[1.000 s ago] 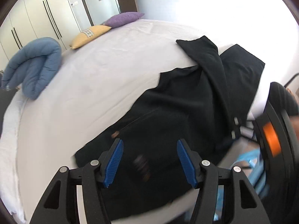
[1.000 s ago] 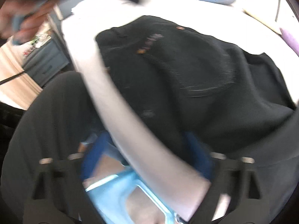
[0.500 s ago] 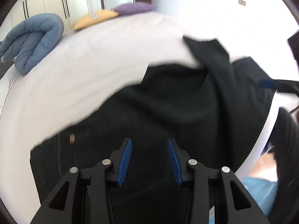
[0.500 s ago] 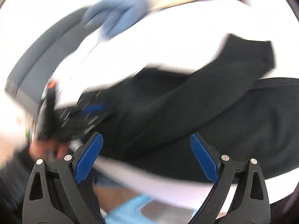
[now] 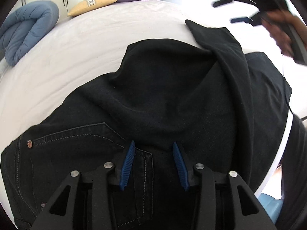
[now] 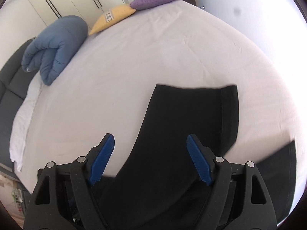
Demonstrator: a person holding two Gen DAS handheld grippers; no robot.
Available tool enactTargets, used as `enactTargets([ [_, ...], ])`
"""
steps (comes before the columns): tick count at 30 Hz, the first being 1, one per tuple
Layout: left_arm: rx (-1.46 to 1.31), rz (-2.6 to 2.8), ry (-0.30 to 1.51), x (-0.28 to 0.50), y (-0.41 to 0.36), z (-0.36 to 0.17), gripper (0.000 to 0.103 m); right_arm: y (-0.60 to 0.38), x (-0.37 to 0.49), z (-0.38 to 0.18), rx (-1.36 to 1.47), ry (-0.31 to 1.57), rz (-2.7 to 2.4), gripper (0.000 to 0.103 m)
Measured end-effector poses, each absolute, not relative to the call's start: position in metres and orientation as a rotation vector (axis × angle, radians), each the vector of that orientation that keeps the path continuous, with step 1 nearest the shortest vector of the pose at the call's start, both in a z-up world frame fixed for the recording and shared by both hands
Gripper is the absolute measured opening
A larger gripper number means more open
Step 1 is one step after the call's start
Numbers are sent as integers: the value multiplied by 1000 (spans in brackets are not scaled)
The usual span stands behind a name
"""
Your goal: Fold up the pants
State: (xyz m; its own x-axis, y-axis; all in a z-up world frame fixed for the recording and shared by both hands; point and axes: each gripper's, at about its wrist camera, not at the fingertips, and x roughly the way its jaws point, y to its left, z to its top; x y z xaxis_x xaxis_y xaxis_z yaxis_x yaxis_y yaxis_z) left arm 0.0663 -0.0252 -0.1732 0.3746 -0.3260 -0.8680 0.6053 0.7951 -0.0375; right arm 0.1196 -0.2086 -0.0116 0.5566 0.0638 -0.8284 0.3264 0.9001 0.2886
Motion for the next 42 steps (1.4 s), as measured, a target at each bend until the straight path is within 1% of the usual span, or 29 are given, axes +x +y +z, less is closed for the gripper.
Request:
enactTargets([
  [6, 252, -616, 1036, 72, -22, -175, 45, -219, 199, -37, 377, 1025, -254, 77],
  [7, 246, -619, 1036, 81, -12, -169, 45, -219, 210, -44, 372, 1042, -271, 77],
  [13, 228, -624, 1031, 85, -9, -170, 45, -221, 254, -81, 361, 1134, -369, 77],
  [17, 215, -628, 1033, 92, -14, -172, 45, -224, 277, -104, 296, 1188, -418, 77],
  [20, 208, -631, 1034, 96, -15, -175, 45, -227, 290, -114, 272, 1180, -437, 76],
  [21, 208, -631, 1034, 96, -16, -175, 45, -227, 292, -115, 265, 1179, -434, 72],
  [23, 209, -631, 1032, 96, -17, -176, 45, -228, 296, -115, 250, 1174, -399, 41],
  [24, 211, -630, 1032, 97, -17, -176, 45, -229, 296, -115, 248, 1175, -386, 32],
  [26, 215, -626, 1030, 95, -6, -173, 45, -239, 300, -113, 276, 1176, -358, 8],
  [27, 218, -625, 1029, 94, -6, -173, 45, -248, 299, -109, 319, 1166, -340, 4],
  [29, 221, -621, 1029, 94, -10, -174, 45, -259, 278, -102, 376, 1120, -323, 2],
  [33, 211, -619, 1037, 95, -12, -175, 45, -290, 234, -64, 470, 964, -306, 2],
  [38, 198, -618, 1063, 100, -14, -174, 45, -338, 132, -21, 628, 737, -335, 2],
  [42, 203, -609, 1084, 106, -17, -171, 45, -378, 32, -17, 750, 599, -449, 2],
])
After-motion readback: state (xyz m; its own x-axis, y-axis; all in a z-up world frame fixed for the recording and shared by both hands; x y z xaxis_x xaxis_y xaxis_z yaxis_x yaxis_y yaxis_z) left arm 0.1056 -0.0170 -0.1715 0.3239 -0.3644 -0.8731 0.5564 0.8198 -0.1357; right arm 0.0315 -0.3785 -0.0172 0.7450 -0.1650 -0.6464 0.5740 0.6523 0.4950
